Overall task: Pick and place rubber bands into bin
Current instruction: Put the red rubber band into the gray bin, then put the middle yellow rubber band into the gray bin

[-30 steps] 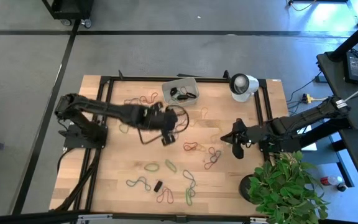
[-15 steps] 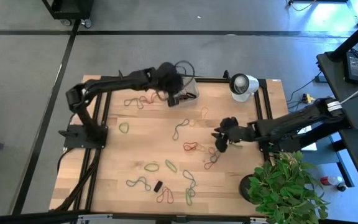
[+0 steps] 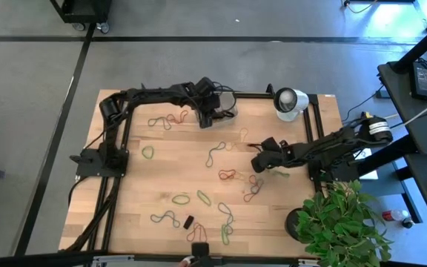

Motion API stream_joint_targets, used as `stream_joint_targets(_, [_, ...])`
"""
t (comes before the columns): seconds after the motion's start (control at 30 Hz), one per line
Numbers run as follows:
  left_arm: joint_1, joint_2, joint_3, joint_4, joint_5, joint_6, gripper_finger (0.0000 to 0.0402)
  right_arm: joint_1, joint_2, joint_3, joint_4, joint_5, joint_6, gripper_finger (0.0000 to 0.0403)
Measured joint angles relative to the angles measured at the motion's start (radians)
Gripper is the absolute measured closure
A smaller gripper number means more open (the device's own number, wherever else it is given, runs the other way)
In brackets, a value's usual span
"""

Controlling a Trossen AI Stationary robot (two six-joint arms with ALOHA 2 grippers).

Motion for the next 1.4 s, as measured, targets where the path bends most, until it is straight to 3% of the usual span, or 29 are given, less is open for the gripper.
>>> stream_joint_targets(0.4, [-0.011,0.001,0.0,0.0,-0.042,-0.016,0.03,0.022,0.088,0.006,-0.001,0.048,-0.016,0.0257])
stream_joint_targets(0.57, [-0.018,-0.019,0.0,-0.02,-0.143,-0.064,0.028,0.021,0.09,0.005,0.004,0.046,-0.092,0.0285])
stream_joint_targets(0.7, [-0.034,-0.1,0.0,-0.029,-0.191,-0.181,0.0277,0.021,0.09,0.005,0.01,0.037,-0.179,0.0329])
stream_joint_targets(0.87, [-0.059,-0.235,0.001,-0.062,-0.202,-0.302,0.0285,0.021,0.09,0.005,0.014,0.034,-0.263,0.0394])
stream_joint_targets(1.13, [-0.112,-0.436,0.001,-0.315,-0.211,-0.537,0.0318,0.021,0.09,0.004,0.023,0.032,-0.344,0.0399])
stream_joint_targets(1.23, [-0.163,-0.486,-0.01,-0.428,-0.211,-0.56,0.0337,0.021,0.09,0.002,0.036,0.032,-0.398,0.0397])
stream_joint_targets(1.4, [-0.258,-0.599,-0.163,-0.417,-0.181,-0.616,0.0387,0.021,0.09,-0.002,0.067,0.032,-0.447,0.0401])
